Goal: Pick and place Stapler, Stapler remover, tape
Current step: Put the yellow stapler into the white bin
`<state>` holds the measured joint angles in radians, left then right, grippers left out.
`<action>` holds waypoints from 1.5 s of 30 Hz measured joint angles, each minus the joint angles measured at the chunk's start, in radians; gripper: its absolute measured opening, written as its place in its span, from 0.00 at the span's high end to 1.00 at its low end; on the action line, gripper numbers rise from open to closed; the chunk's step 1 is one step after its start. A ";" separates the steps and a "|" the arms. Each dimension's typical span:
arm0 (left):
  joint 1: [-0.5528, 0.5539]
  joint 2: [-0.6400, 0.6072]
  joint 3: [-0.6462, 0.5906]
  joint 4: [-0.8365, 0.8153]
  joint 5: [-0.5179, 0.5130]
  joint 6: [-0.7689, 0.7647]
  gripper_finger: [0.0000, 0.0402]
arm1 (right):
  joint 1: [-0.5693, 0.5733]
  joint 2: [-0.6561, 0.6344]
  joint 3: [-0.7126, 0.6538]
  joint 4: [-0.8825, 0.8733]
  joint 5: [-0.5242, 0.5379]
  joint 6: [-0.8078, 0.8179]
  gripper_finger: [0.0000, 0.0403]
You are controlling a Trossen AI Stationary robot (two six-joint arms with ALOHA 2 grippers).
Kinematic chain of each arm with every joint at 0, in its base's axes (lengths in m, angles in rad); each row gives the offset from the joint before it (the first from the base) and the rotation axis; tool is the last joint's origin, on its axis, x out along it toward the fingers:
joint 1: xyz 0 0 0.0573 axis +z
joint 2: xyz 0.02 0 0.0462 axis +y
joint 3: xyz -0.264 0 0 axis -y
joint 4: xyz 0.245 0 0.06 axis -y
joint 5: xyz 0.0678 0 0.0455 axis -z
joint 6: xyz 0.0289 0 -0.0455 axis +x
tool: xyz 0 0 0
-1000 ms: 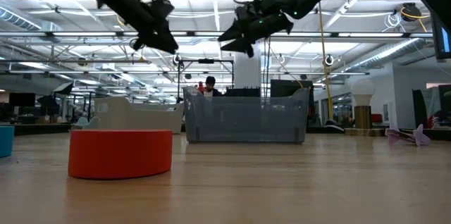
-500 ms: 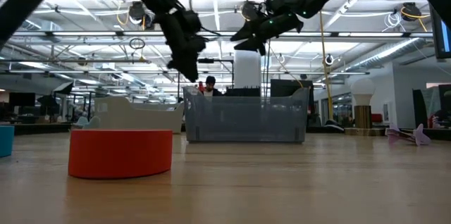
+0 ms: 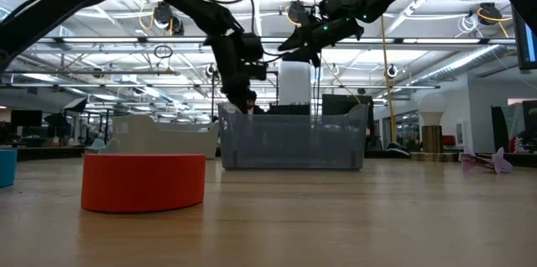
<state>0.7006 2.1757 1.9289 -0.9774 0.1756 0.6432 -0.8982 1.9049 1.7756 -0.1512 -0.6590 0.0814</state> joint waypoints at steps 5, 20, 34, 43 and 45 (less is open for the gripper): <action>-0.027 0.044 0.000 -0.015 -0.002 0.003 0.77 | 0.000 0.000 0.000 -0.002 0.000 0.000 0.48; 0.003 0.051 -0.016 -0.013 -0.125 0.072 0.77 | 0.001 0.000 0.000 -0.017 -0.045 0.004 0.48; -0.024 0.051 -0.016 0.044 -0.124 0.107 0.77 | 0.001 0.000 0.000 -0.018 -0.054 0.003 0.48; -0.038 0.050 -0.016 0.051 -0.127 -0.265 0.77 | 0.001 0.000 0.000 -0.019 -0.054 0.000 0.48; -0.036 0.050 -0.016 0.044 -0.129 -0.378 0.77 | 0.001 0.000 0.000 -0.019 -0.054 0.000 0.48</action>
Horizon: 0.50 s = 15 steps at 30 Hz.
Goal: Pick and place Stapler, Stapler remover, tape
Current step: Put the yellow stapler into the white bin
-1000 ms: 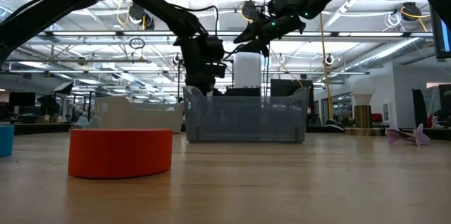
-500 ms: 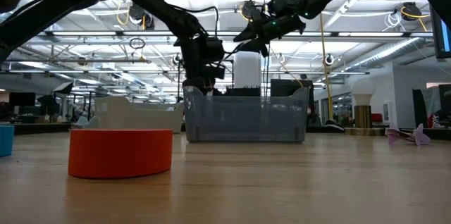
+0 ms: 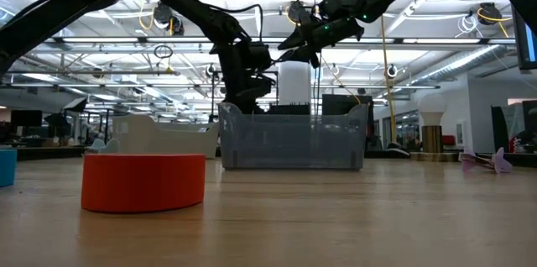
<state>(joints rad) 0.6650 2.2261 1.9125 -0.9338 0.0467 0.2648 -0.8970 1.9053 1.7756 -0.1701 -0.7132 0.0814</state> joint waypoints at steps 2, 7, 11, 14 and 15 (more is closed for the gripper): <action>0.002 0.000 0.000 -0.005 0.001 -0.069 0.77 | 0.000 0.000 0.000 0.000 0.000 0.000 0.48; 0.002 0.000 0.000 0.008 0.002 -0.169 0.77 | 0.000 0.000 0.000 0.000 0.000 0.005 0.48; 0.002 0.000 0.000 0.002 0.002 -0.224 0.77 | 0.000 0.000 0.000 0.000 0.000 0.015 0.48; 0.003 0.000 0.000 0.002 0.001 -0.229 0.73 | 0.000 0.000 0.000 0.000 0.000 0.015 0.48; 0.003 0.000 0.000 0.002 -0.005 -0.230 0.71 | 0.000 0.000 0.000 0.000 0.000 0.015 0.48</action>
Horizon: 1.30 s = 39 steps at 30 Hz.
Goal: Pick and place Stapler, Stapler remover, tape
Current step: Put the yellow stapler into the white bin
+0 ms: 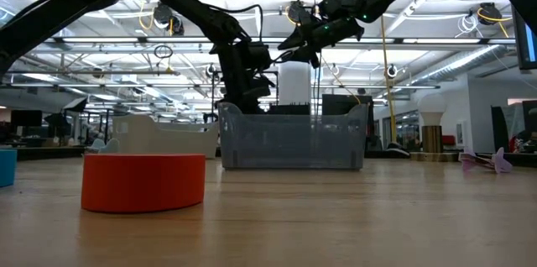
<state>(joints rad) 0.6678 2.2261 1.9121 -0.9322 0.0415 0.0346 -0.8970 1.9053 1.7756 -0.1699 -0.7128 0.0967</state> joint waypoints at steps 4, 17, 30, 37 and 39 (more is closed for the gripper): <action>0.000 0.000 0.000 0.000 -0.033 -0.024 0.58 | 0.000 0.000 0.000 0.000 0.000 0.000 0.48; 0.029 0.083 -0.002 -0.051 0.013 -0.139 0.40 | 0.000 0.001 0.000 -0.001 0.001 0.022 0.48; 0.023 0.088 0.044 -0.049 -0.035 -0.142 0.40 | 0.000 0.001 0.000 0.006 0.001 0.020 0.48; 0.027 0.084 0.128 -0.114 -0.109 -0.121 0.40 | 0.000 0.001 0.000 0.005 0.000 0.020 0.48; 0.035 0.083 0.126 -0.141 -0.135 -0.118 0.40 | 0.000 0.001 0.000 0.004 0.000 0.021 0.48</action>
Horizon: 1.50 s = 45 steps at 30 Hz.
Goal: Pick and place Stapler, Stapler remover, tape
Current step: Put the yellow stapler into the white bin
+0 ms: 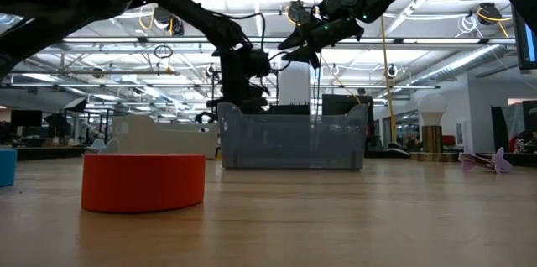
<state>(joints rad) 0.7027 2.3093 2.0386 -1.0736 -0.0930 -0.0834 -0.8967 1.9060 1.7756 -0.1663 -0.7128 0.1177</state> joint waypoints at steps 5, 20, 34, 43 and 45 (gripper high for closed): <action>0.020 0.000 -0.042 -0.025 0.026 -0.018 0.40 | 0.000 0.000 0.000 -0.002 0.000 -0.002 0.48; 0.029 0.002 -0.123 0.024 0.076 0.000 0.40 | 0.000 -0.001 0.000 0.019 -0.001 -0.006 0.48; 0.027 0.001 -0.192 0.091 0.085 0.029 0.40 | 0.000 -0.001 0.000 0.020 0.000 -0.006 0.48; 0.023 0.001 -0.194 0.112 0.071 0.033 0.40 | 0.000 -0.001 0.000 0.019 0.000 -0.006 0.48; 0.022 0.001 -0.194 0.116 0.069 0.032 0.40 | 0.000 -0.001 0.000 0.019 0.000 -0.006 0.48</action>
<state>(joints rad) 0.7248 2.3104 1.8446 -0.9574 -0.0237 -0.0511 -0.8967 1.9053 1.7756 -0.1471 -0.7124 0.1116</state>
